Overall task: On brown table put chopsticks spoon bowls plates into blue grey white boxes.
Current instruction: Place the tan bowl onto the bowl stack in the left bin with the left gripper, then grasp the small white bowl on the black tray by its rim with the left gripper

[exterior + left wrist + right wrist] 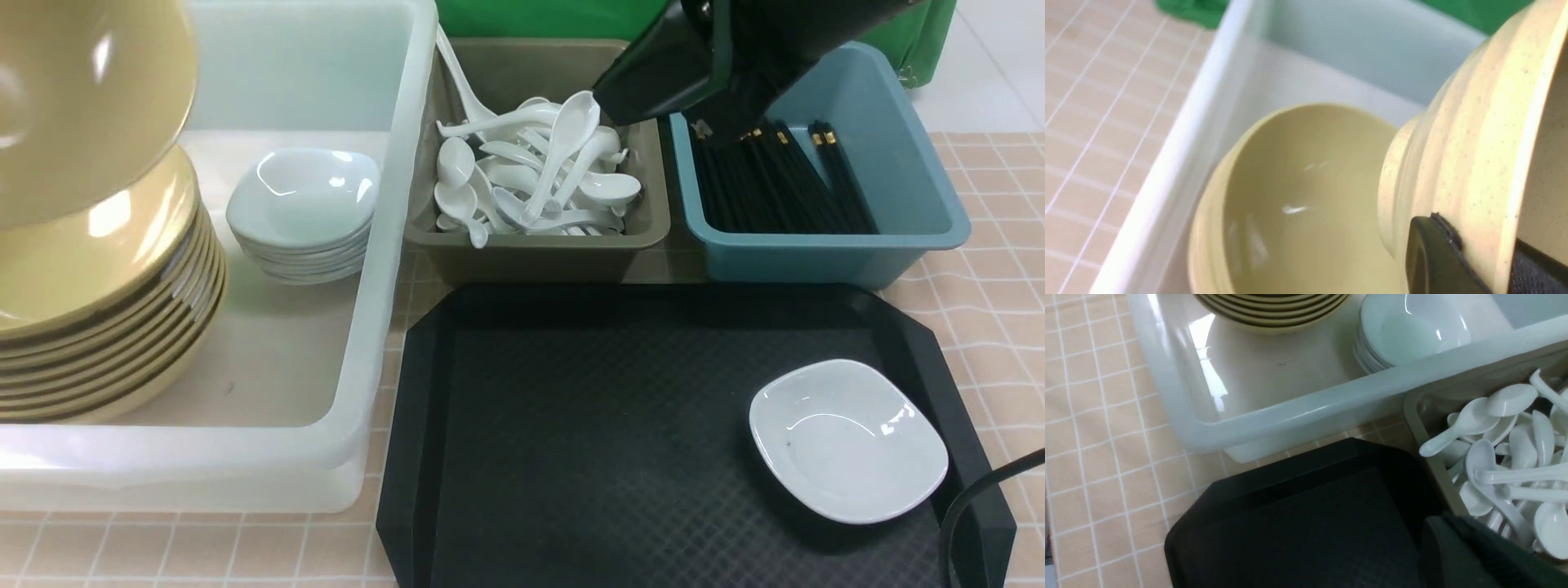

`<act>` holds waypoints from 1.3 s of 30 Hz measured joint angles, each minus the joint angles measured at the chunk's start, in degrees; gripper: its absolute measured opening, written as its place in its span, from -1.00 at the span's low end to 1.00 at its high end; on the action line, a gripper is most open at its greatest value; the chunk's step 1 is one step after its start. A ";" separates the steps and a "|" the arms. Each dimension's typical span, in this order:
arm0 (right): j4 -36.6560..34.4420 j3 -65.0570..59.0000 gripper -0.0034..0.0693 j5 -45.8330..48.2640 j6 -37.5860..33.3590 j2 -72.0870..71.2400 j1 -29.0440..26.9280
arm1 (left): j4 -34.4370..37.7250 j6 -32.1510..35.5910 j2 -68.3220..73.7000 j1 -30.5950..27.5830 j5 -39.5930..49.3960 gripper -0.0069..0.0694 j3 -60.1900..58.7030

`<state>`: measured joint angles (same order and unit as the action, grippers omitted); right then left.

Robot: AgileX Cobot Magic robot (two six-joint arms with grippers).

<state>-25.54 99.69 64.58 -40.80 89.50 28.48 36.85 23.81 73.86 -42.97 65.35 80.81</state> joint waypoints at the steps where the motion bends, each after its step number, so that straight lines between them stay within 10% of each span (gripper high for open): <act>1: 0.00 0.00 -0.81 0.00 0.00 0.00 0.00 | -0.61 -0.44 1.20 0.00 -0.49 -0.80 -0.92; 11: 0.00 0.00 -0.80 0.22 -0.11 0.00 0.00 | -8.24 -2.84 8.83 -0.01 -7.38 -0.61 -6.64; 22: 0.05 0.00 -0.79 0.42 -1.09 0.00 0.00 | -10.31 -2.79 6.41 -0.07 -8.24 0.72 -3.40; 27: 2.50 0.74 -0.78 0.47 -0.66 -0.06 0.00 | -8.43 -4.34 2.70 0.49 -1.01 0.83 6.88; 32: 12.06 2.26 -0.78 0.60 6.27 -1.24 0.00 | -3.86 -4.55 1.47 10.33 4.51 0.74 12.82; 39: 29.66 0.71 -0.77 6.60 22.33 -3.36 0.00 | -11.40 -5.51 9.81 47.63 4.24 0.60 13.19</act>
<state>4.13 100.40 71.18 -18.47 86.14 28.48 25.45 18.30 83.67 4.66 69.59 94.00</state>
